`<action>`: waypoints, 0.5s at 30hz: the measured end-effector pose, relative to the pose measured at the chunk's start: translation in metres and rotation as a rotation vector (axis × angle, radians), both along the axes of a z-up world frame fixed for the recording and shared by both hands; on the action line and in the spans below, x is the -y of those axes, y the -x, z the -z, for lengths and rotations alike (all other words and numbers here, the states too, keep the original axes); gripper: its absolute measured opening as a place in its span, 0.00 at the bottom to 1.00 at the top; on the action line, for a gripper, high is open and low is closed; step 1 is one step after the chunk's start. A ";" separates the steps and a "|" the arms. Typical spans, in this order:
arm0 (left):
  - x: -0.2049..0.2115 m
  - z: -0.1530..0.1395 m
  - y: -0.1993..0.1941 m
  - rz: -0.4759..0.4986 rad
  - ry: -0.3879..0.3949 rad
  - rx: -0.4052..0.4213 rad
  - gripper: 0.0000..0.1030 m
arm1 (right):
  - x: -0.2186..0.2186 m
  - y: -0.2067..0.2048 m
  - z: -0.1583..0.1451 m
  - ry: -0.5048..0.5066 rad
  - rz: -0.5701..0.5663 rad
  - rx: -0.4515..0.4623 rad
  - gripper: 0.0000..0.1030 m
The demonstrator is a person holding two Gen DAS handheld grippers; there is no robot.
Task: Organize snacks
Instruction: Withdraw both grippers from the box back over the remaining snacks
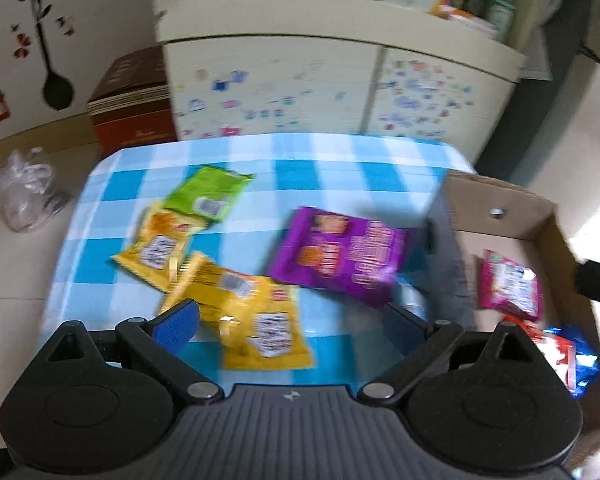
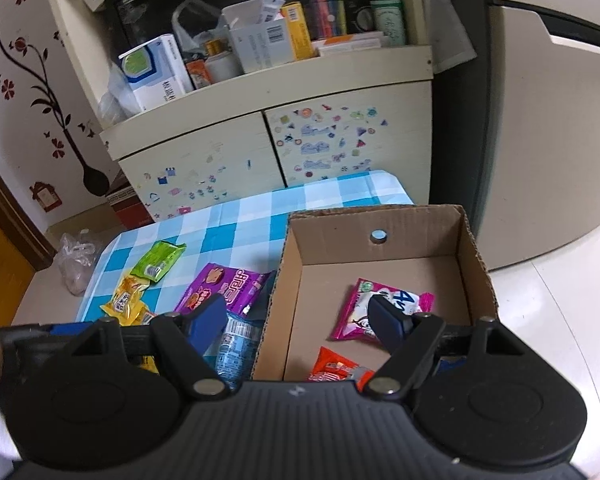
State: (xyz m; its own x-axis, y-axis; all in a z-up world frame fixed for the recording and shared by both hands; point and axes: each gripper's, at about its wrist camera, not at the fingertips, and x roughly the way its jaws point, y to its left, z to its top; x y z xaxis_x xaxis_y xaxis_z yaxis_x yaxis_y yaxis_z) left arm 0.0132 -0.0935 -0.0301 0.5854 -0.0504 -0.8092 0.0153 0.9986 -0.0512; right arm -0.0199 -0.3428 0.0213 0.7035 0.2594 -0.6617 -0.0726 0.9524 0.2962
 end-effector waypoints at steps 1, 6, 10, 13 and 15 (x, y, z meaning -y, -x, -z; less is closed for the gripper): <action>-0.004 0.003 -0.002 -0.003 -0.009 -0.004 0.97 | -0.002 0.000 0.000 0.000 -0.008 0.002 0.76; -0.020 0.017 -0.010 0.007 -0.038 -0.024 0.97 | -0.011 -0.003 0.001 -0.018 -0.048 0.008 0.76; -0.028 0.025 -0.015 0.016 -0.041 -0.023 0.97 | -0.016 -0.008 0.001 -0.053 -0.056 0.013 0.76; -0.033 0.029 -0.019 0.016 -0.017 -0.017 0.97 | -0.024 -0.014 0.002 -0.070 -0.060 0.017 0.75; -0.033 0.031 -0.023 0.017 0.000 -0.011 0.97 | -0.030 -0.019 0.004 -0.088 -0.063 0.016 0.73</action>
